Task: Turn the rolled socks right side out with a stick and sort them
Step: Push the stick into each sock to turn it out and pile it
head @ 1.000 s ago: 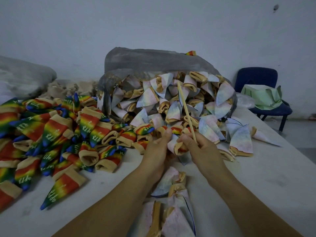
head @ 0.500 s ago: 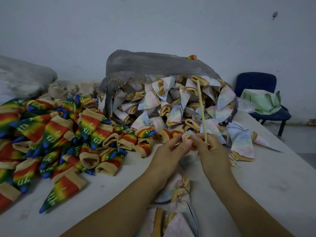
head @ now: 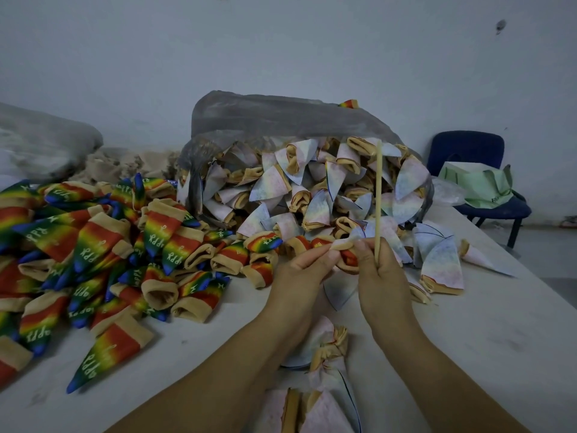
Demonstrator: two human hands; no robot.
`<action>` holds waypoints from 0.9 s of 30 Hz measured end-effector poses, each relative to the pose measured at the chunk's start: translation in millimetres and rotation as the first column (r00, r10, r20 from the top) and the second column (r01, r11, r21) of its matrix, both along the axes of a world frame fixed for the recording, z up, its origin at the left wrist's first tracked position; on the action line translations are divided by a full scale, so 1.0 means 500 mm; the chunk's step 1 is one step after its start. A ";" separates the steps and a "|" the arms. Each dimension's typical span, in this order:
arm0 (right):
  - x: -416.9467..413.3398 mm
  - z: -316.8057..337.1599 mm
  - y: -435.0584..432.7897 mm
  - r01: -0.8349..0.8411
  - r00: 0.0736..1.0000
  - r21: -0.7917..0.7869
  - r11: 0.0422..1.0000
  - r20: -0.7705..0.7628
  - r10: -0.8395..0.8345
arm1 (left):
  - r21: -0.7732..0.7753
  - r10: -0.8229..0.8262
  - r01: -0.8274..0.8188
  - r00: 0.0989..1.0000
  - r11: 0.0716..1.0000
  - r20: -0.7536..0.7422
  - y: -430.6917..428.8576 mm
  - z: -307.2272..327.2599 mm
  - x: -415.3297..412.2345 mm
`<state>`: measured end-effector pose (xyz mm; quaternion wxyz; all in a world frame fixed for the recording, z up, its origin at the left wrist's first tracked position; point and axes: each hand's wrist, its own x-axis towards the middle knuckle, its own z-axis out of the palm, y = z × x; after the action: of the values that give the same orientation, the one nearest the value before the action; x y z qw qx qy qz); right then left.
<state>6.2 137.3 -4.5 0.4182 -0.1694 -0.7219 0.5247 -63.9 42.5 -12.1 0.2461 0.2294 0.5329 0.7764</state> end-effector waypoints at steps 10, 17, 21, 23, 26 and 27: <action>-0.008 0.000 0.006 0.043 0.998 -0.048 0.998 0.054 -0.041 | 0.330 -0.362 0.217 0.795 0.919 0.486 -0.008 0.026 0.007; -0.003 -0.007 0.016 -0.099 0.995 -0.331 0.938 -0.010 0.101 | 0.071 -0.128 0.114 0.959 0.991 0.254 0.001 0.014 0.000; -0.003 -0.006 0.017 -0.078 0.997 -0.278 0.957 0.004 0.082 | -0.014 -0.117 0.123 0.971 0.992 0.210 -0.004 0.013 -0.003; 0.001 -0.005 0.013 -0.053 0.998 -0.171 0.984 0.032 0.060 | 0.012 -0.142 0.144 0.956 0.990 0.256 -0.005 0.016 -0.002; 0.001 -0.004 0.006 -0.019 0.997 0.014 1.000 0.080 0.018 | 0.051 -0.161 0.153 0.931 0.987 0.328 -0.004 0.020 -0.001; -0.001 -0.004 0.004 -0.009 0.996 0.055 0.998 0.093 0.004 | 0.063 -0.170 0.158 0.922 0.985 0.347 -0.002 0.020 -0.001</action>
<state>5.7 139.2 -6.4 0.3871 -0.1797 -0.7553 0.4973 -64.3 41.3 -2.3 0.3974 0.1349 0.4462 0.7904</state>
